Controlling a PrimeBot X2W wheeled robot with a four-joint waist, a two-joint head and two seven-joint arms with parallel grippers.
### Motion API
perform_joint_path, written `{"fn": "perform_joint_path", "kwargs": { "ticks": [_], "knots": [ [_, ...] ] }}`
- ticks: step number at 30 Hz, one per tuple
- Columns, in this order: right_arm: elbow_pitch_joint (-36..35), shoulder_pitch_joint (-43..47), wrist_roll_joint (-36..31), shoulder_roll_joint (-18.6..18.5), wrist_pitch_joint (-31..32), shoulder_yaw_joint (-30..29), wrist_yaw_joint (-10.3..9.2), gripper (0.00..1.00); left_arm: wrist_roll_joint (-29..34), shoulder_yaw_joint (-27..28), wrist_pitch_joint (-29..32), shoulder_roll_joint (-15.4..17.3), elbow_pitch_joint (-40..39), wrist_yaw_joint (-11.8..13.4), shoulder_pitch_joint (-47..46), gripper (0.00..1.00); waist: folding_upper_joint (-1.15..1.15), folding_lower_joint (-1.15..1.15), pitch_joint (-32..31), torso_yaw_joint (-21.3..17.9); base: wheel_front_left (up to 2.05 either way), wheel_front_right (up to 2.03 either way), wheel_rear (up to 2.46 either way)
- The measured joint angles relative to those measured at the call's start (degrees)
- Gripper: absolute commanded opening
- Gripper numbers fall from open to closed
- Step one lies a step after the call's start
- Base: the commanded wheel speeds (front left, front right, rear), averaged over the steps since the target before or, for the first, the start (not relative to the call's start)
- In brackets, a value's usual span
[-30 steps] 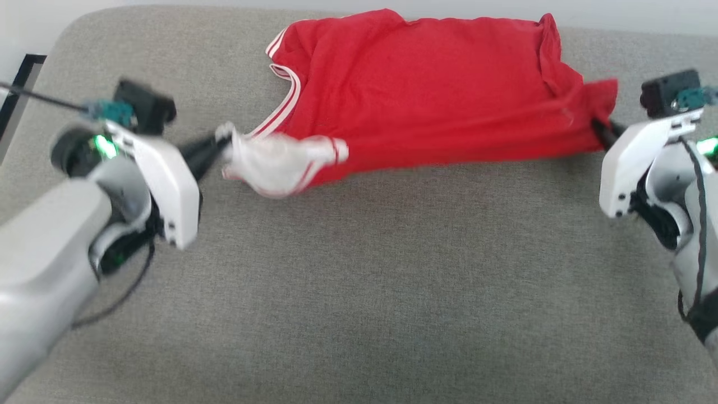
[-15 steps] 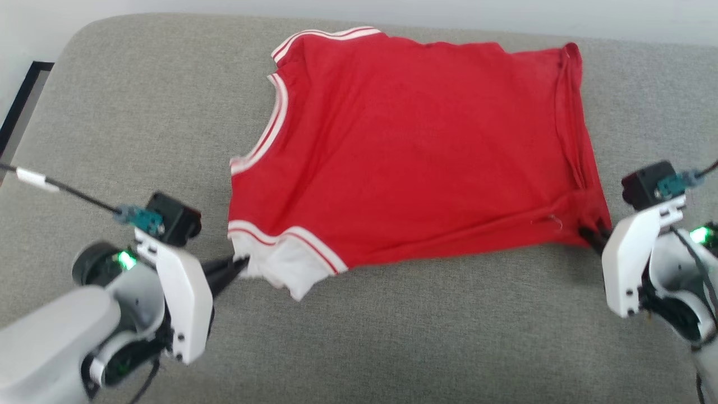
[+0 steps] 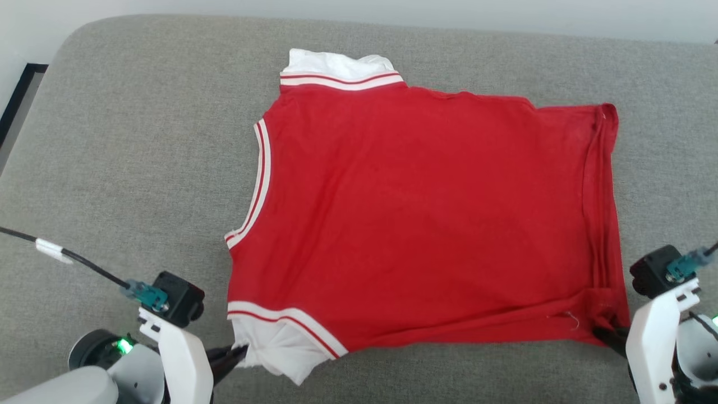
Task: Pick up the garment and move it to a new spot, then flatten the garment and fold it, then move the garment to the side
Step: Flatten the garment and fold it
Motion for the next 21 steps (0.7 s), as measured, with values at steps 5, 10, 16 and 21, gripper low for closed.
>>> {"fn": "perform_joint_path", "kwargs": {
  "ticks": [5,10,16,21],
  "knots": [
    [-3.13,2.64,0.86,0.43,0.75,-2.21,0.00,0.00,-0.22,-0.49,1.33,0.86,-2.56,1.16,0.88,0.00,0.00,0.00,0.26,0.03,0.00,0.00,0.00],
    [-5.39,2.83,-0.01,1.97,0.24,-4.16,0.00,0.00,0.94,1.20,1.53,2.67,-3.49,1.66,-1.69,0.00,0.00,0.00,0.35,-0.19,0.00,0.00,0.00],
    [-6.77,0.74,-2.40,4.74,-0.99,-6.20,0.00,0.00,4.63,3.94,1.89,4.22,-3.32,0.44,-7.75,0.00,0.00,0.00,0.53,-0.87,0.00,0.00,0.00],
    [-6.53,-3.03,-5.26,7.12,-2.34,-7.38,0.00,0.00,7.57,5.77,3.03,3.88,-0.22,-2.14,-13.19,0.00,0.00,0.00,1.03,-1.71,0.00,0.00,0.00]
  ]
}}
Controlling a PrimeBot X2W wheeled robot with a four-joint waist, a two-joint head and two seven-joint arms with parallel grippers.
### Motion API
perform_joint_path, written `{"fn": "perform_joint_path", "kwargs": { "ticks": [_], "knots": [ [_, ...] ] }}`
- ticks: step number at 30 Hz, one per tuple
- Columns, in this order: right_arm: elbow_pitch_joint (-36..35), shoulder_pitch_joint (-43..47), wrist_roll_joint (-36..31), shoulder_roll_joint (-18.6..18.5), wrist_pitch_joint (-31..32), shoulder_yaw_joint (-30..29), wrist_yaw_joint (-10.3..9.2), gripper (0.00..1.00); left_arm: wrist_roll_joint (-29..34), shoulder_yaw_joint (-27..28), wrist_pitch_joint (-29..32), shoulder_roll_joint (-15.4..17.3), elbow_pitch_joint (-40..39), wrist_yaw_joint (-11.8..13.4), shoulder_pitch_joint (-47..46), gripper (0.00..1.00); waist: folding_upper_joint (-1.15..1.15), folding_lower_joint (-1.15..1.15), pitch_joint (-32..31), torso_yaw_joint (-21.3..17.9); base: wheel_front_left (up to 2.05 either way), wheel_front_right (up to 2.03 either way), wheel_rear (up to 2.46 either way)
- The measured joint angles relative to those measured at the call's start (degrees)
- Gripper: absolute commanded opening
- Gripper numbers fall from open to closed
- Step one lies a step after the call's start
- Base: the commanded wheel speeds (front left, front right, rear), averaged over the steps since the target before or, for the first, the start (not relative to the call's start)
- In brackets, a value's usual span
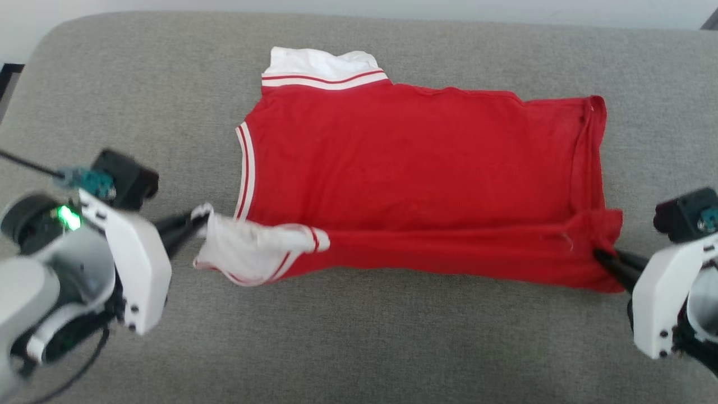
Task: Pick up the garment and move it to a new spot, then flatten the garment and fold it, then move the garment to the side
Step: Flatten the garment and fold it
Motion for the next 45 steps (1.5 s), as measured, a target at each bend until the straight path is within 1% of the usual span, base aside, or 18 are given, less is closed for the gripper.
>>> {"fn": "perform_joint_path", "kwargs": {
  "ticks": [4,6,11,16,19,20,21,26,30,31,32,33,35,36,37,38,39,45],
  "knots": [
    [1.66,-3.89,-2.38,1.34,-1.52,0.09,0.00,0.00,2.57,0.70,-0.10,-2.67,5.23,-3.60,-4.41,0.00,0.00,0.00,0.77,-0.69,0.00,0.00,0.00],
    [3.15,-5.93,-3.05,2.04,-1.92,0.66,0.00,0.00,4.14,0.86,-0.66,-4.60,9.15,-5.38,-6.33,0.00,0.00,0.00,1.22,-1.07,0.00,0.00,0.00],
    [7.45,-10.73,-4.12,3.13,-4.43,2.08,0.00,0.00,5.71,0.52,-1.49,-10.33,19.33,-9.82,-10.25,0.00,0.00,0.00,2.74,-1.84,0.00,0.00,0.00],
    [13.15,-14.94,-5.27,4.42,-7.62,4.39,0.00,0.00,6.05,-0.59,-1.58,-15.36,29.37,-12.79,-12.50,0.00,0.00,0.00,4.47,-2.60,0.00,0.00,0.00],
    [16.52,-17.12,-5.28,4.79,-9.20,6.20,0.00,0.00,5.55,-1.30,-1.77,-18.34,34.79,-13.93,-13.07,0.00,0.00,0.00,5.43,-3.01,0.00,0.00,0.00],
    [18.52,-18.30,-5.27,4.89,-10.02,7.40,0.00,0.00,4.92,-1.93,-1.77,-20.11,37.95,-14.45,-13.18,0.00,0.00,0.00,5.96,-3.24,0.00,0.00,0.00],
    [19.46,-18.83,-5.25,4.97,-10.31,7.98,0.00,0.00,4.53,-2.22,-1.77,-20.90,39.47,-14.68,-13.23,0.00,0.00,0.00,6.17,-3.35,0.00,0.00,0.00],
    [23.75,-21.03,-4.52,5.00,-11.15,10.09,0.00,0.00,2.55,-3.48,-1.96,-24.09,45.52,-15.07,-13.42,0.00,0.00,0.00,6.82,-3.67,0.00,0.00,0.00],
    [26.36,-22.60,-4.03,5.16,-11.45,10.85,0.01,0.00,-0.12,-4.80,-1.63,-25.35,47.51,-15.11,-14.08,0.00,0.00,0.00,7.04,-3.81,0.00,0.00,0.00],
    [26.87,-22.97,-4.04,5.23,-11.43,11.06,0.01,0.06,-0.60,-5.03,-1.49,-25.43,47.88,-15.11,-14.18,0.00,0.00,0.00,7.01,-3.83,0.00,0.00,0.00],
    [27.20,-23.20,-4.04,5.23,-11.40,11.25,0.01,0.17,-1.46,-5.15,-1.49,-25.47,48.36,-15.11,-14.29,0.00,0.00,0.00,6.96,-3.87,0.00,0.00,0.00],
    [27.42,-23.39,-4.02,5.24,-11.40,11.39,0.01,0.25,-2.18,-5.23,-1.43,-25.53,48.89,-15.11,-14.51,0.16,0.00,0.00,6.87,-3.89,0.00,0.00,0.00],
    [27.91,-23.69,-3.79,5.28,-11.39,11.45,0.01,0.42,-2.54,-5.63,-1.27,-25.42,49.33,-15.12,-15.21,0.52,0.00,0.00,6.58,-3.94,0.00,0.00,0.00],
    [27.91,-23.75,-3.85,5.15,-11.40,11.66,0.01,0.46,-2.55,-5.79,-1.63,-25.24,49.23,-15.12,-15.50,0.87,0.00,0.00,6.38,-3.94,0.00,0.00,0.00],
    [27.88,-23.74,-3.88,5.09,-11.61,11.56,0.01,0.71,-2.63,-5.95,-1.82,-24.98,49.01,-15.12,-15.69,1.00,0.00,0.00,6.17,-3.93,0.00,0.00,0.00],
    [27.82,-23.73,-3.88,5.03,-12.04,11.27,0.01,0.97,-2.72,-6.21,-2.03,-24.60,48.54,-15.12,-15.90,1.00,0.00,0.00,5.95,-3.91,0.00,0.00,0.00],
    [27.57,-23.71,-3.90,4.93,-12.23,11.07,0.00,1.00,-2.71,-6.42,-2.25,-24.15,48.11,-15.12,-16.18,1.00,0.00,0.00,5.71,-3.89,0.00,0.00,0.00],
    [23.88,-22.23,-5.17,5.36,-16.67,7.86,0.00,1.00,-3.44,-6.36,-4.30,-20.78,45.32,-15.12,-16.56,1.00,0.00,0.00,4.08,-3.60,0.00,0.00,0.00]
  ]
}}
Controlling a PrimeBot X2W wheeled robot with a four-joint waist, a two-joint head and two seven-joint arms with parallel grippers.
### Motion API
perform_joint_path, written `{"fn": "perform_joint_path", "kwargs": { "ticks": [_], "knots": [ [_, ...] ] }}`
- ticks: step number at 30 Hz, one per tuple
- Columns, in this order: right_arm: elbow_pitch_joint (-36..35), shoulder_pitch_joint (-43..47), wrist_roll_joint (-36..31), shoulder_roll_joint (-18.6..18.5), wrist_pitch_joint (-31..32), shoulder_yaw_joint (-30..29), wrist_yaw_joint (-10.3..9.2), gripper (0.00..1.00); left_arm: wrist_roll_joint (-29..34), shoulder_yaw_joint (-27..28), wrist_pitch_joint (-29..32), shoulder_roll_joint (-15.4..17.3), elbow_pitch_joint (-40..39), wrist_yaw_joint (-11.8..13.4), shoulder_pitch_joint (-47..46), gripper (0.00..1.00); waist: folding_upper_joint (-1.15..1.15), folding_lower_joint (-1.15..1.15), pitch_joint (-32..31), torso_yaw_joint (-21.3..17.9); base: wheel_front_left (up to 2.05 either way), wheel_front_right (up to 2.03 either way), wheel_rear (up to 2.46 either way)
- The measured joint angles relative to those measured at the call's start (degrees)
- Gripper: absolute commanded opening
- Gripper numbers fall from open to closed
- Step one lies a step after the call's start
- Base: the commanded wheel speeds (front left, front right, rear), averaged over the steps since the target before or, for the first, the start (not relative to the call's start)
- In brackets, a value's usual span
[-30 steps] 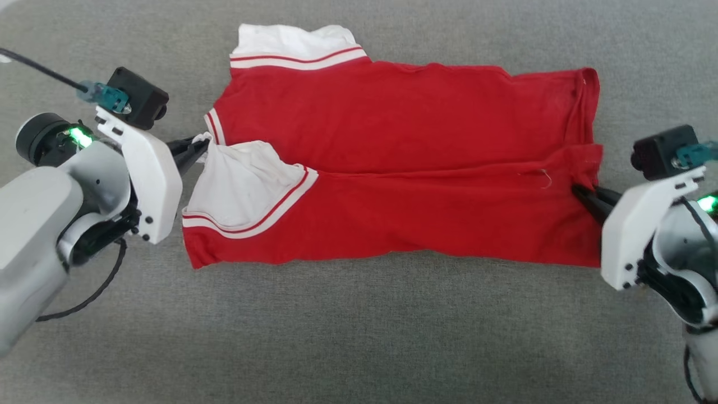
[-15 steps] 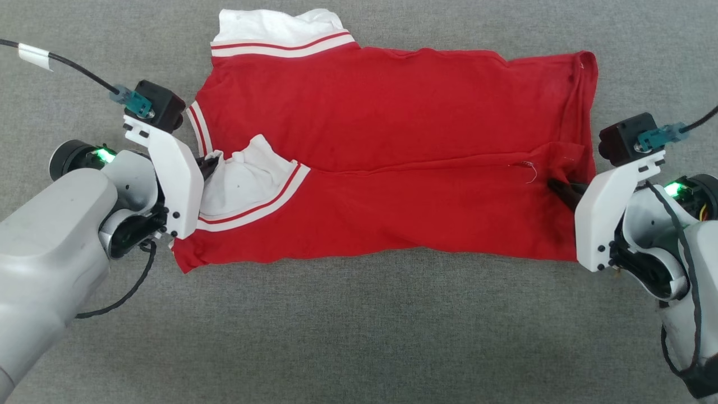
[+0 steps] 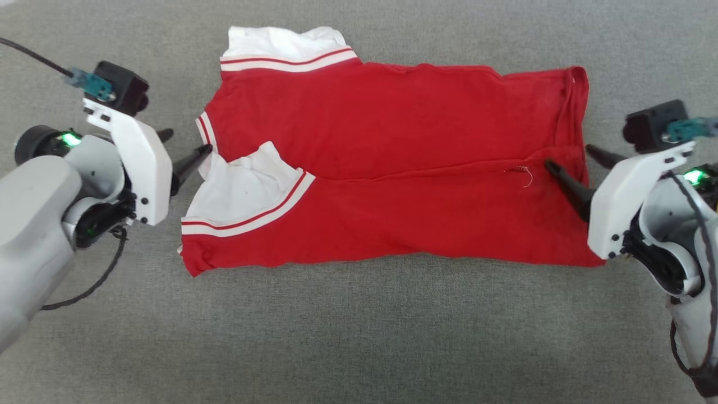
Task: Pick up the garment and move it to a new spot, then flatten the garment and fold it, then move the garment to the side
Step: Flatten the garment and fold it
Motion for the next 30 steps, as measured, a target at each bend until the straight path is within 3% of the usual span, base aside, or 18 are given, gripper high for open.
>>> {"fn": "perform_joint_path", "kwargs": {
  "ticks": [6,9,22,30],
  "knots": [
    [-4.67,2.82,-2.08,1.71,-4.71,-4.04,0.00,1.00,0.09,-0.02,-0.76,2.72,-4.77,0.34,0.16,1.00,0.00,0.00,-1.27,0.49,0.00,0.00,0.00],
    [-7.54,4.48,-3.67,3.18,-8.17,-6.84,0.00,1.00,0.05,0.10,-0.85,5.01,-8.69,2.09,1.37,1.00,0.00,0.00,-1.97,0.66,0.00,0.00,0.00],
    [-17.45,12.85,-10.88,10.34,-20.47,-15.64,-0.01,1.00,-3.44,-0.41,0.70,14.46,-31.43,15.41,11.15,1.00,0.00,0.00,-3.66,0.26,0.00,0.00,0.00],
    [-19.92,16.81,-12.73,14.86,-23.92,-19.38,-0.01,1.00,-6.69,-0.49,0.57,17.59,-36.82,20.75,15.71,1.00,0.00,0.00,-3.17,-1.41,0.00,0.00,0.00]
  ]
}}
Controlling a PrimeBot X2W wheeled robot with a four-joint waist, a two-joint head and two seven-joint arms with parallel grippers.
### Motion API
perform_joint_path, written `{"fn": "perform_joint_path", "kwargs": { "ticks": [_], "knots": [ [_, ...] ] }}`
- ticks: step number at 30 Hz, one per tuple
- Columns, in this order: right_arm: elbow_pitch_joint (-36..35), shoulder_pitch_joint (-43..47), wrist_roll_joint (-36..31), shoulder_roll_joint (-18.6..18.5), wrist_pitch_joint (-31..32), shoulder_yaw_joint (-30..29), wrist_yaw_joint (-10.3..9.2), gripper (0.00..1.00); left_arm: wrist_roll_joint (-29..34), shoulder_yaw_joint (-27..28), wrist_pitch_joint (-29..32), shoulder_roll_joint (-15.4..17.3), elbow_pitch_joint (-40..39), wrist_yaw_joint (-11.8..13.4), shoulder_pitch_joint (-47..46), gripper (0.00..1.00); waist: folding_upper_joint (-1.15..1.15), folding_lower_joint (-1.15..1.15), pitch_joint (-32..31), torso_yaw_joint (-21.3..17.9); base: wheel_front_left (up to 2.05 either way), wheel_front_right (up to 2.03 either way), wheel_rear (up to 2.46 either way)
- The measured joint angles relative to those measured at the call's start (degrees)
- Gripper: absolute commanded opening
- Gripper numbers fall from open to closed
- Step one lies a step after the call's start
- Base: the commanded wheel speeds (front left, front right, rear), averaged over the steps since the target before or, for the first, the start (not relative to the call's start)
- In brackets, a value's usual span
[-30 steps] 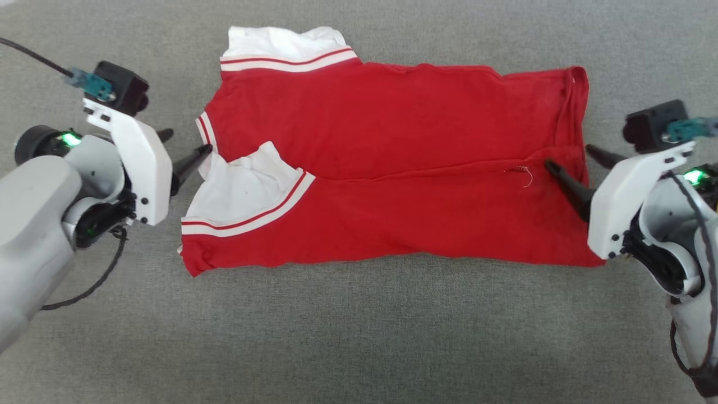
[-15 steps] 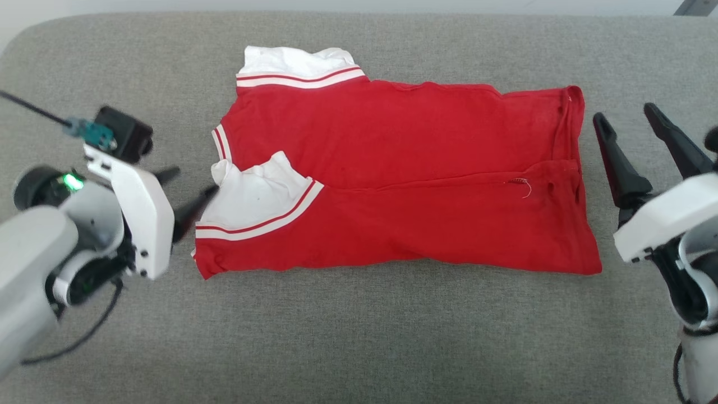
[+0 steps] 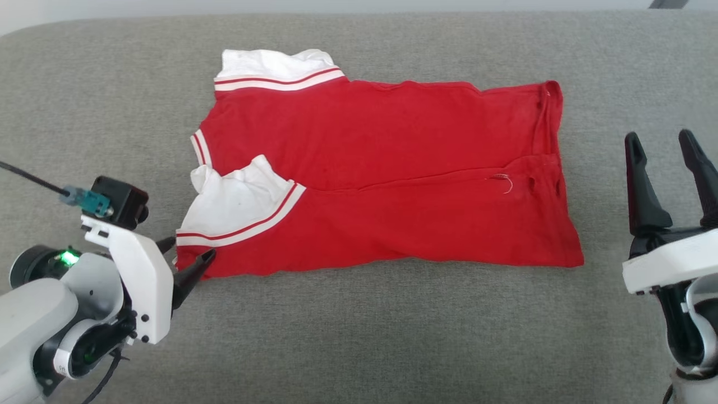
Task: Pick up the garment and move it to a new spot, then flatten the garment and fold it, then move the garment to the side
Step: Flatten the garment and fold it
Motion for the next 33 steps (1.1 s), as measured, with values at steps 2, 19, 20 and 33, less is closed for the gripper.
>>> {"fn": "perform_joint_path", "kwargs": {
  "ticks": [2,19,20,33],
  "knots": [
    [-0.30,0.62,-0.01,0.66,-0.13,-0.19,0.00,1.00,-0.83,0.16,-0.42,0.08,0.45,0.29,0.80,1.00,0.00,0.00,0.18,-0.54,0.00,0.00,0.00],
    [1.83,2.13,-0.11,2.45,0.82,1.54,0.00,1.00,-9.03,1.41,2.74,-8.24,21.08,-6.06,1.75,0.19,0.00,0.00,2.33,-3.66,0.00,0.00,0.00],
    [2.40,2.12,0.05,2.23,1.49,1.71,0.00,1.00,-9.03,1.42,2.88,-8.77,22.10,-6.62,1.59,0.00,0.00,0.00,2.35,-3.61,0.00,0.00,0.00],
    [9.76,0.76,3.39,-1.46,19.59,4.57,0.00,1.00,-7.39,0.96,3.24,-14.32,27.46,-10.49,-0.49,0.00,0.00,0.00,2.09,-0.51,0.00,0.00,0.00]
  ]
}}
